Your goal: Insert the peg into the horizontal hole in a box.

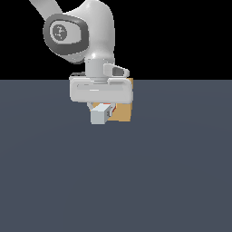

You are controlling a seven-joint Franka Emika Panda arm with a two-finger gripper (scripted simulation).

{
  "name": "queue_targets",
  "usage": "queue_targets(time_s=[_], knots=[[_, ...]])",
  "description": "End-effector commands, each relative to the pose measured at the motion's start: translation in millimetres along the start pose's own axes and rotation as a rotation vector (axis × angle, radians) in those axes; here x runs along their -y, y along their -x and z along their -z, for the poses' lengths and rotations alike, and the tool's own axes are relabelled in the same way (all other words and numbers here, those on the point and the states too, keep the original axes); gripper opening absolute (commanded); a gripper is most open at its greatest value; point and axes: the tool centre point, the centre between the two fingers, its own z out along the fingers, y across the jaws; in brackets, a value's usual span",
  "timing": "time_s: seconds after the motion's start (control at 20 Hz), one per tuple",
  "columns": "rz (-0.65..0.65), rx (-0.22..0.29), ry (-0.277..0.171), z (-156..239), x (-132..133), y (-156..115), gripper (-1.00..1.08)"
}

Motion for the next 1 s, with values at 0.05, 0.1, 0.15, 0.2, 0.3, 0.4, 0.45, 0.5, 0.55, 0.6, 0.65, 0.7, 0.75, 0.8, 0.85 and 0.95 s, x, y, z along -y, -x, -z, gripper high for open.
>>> queue_targets(time_s=[0.05, 0.1, 0.15, 0.2, 0.3, 0.4, 0.45, 0.5, 0.55, 0.6, 0.65, 0.7, 0.75, 0.8, 0.85, 0.95], knots=[[0.001, -0.001, 0.003, 2, -1, 0, -1.0], [0.003, -0.003, 0.006, 3, -2, -1, -1.0], [0.003, -0.003, 0.006, 3, -2, -1, -1.0], [0.003, -0.003, 0.006, 3, -2, -1, -1.0], [0.002, -0.001, 0.002, 2, -1, 0, -1.0], [0.002, -0.001, 0.002, 2, -1, -2, -1.0], [0.002, -0.001, 0.002, 2, -1, -3, -1.0], [0.002, -0.001, 0.002, 2, -1, -6, -1.0], [0.002, -0.001, 0.002, 2, -1, -9, -1.0], [0.002, -0.001, 0.002, 2, -1, -14, -1.0], [0.002, -0.002, 0.003, 2, -1, -19, -1.0], [0.002, -0.002, 0.003, 2, 0, -24, -1.0], [0.002, -0.002, 0.003, 2, 0, -31, -1.0], [0.002, -0.002, 0.003, 2, 0, -38, -1.0], [0.002, -0.002, 0.003, 2, 0, -46, -1.0], [0.002, -0.002, 0.004, 2, 0, -63, -1.0]])
